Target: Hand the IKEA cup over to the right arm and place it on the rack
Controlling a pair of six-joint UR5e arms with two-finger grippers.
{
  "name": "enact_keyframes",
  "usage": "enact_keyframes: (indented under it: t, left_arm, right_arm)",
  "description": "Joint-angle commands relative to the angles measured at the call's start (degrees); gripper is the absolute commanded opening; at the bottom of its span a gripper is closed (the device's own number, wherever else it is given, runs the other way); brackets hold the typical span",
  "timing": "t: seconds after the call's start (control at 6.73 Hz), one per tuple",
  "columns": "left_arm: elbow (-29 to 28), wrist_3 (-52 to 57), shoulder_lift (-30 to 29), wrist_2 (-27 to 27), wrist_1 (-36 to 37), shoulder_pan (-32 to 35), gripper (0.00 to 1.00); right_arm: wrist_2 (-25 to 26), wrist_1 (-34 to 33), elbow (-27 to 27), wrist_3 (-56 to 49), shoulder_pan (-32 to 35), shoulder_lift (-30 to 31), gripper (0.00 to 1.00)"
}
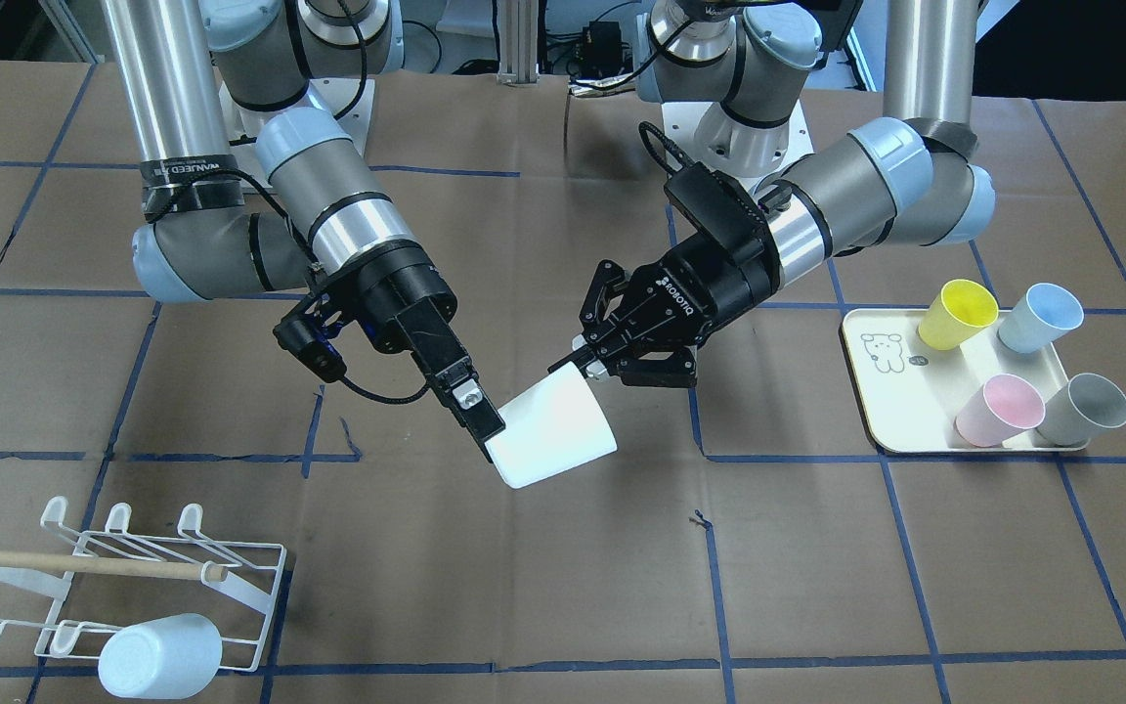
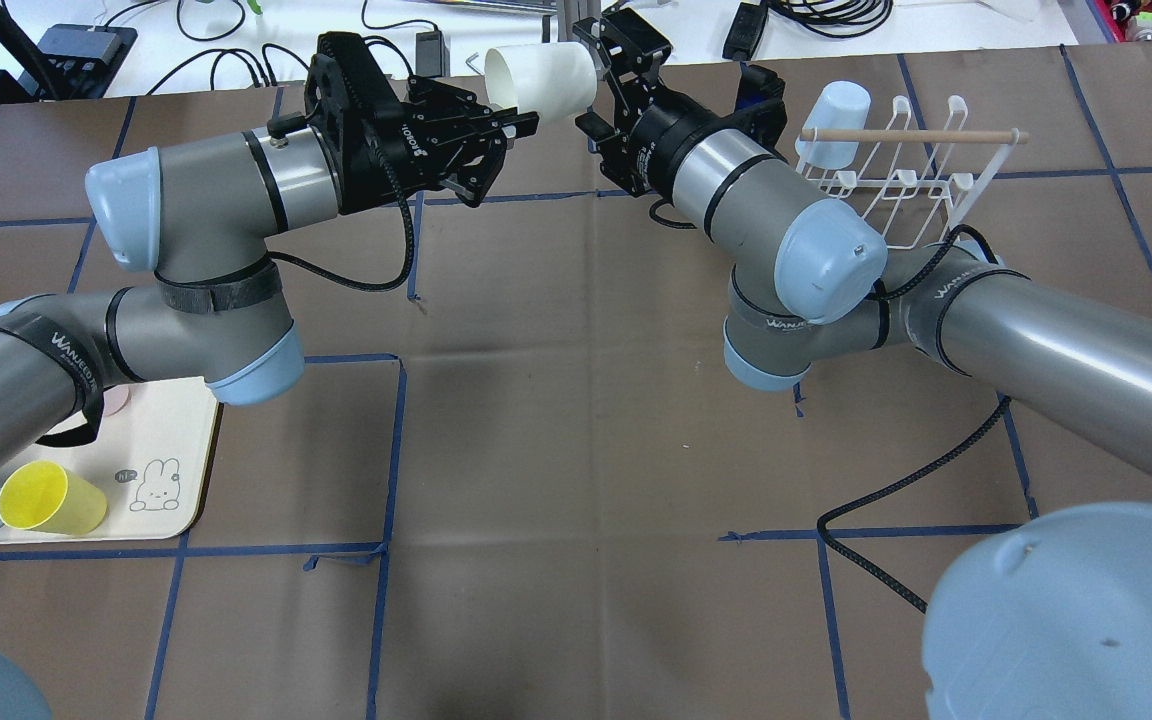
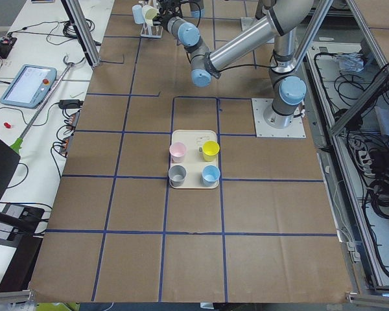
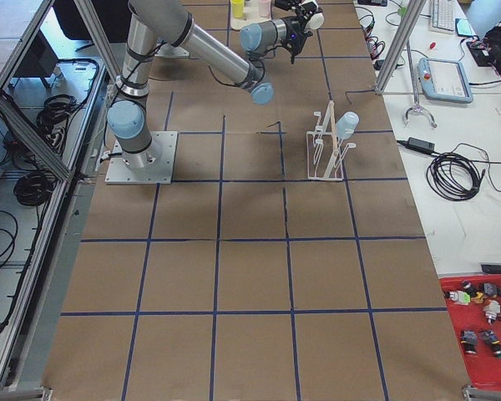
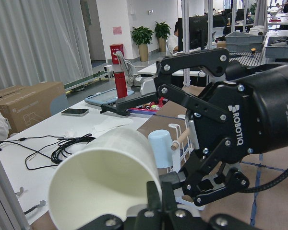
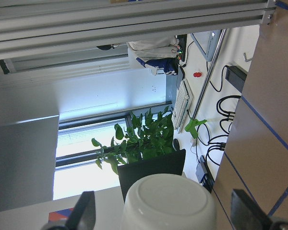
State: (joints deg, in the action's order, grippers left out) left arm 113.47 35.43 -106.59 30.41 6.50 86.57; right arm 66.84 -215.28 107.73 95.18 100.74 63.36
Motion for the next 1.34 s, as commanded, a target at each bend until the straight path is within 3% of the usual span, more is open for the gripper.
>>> enact_keyframes:
  t: [0.0,0.89,1.19]
  left_arm:
    - [0.00,-0.01,-0.02,0.09,0.00,0.00,0.00]
    - [-0.09,-0.01,0.06,0.09,0.00,0.00,0.00]
    - [-0.18,-0.01,0.06,0.09,0.00,0.00,0.00]
  right_arm:
    - [1.71,0.04,-1.46,0.45,1.29,-1.03,0.99]
    - [5.58,0.04,-4.02,0.53,3.67,-2.71,0.99]
    - [5.93,0.04,-3.76,0.45,3.67,-2.80,0.90]
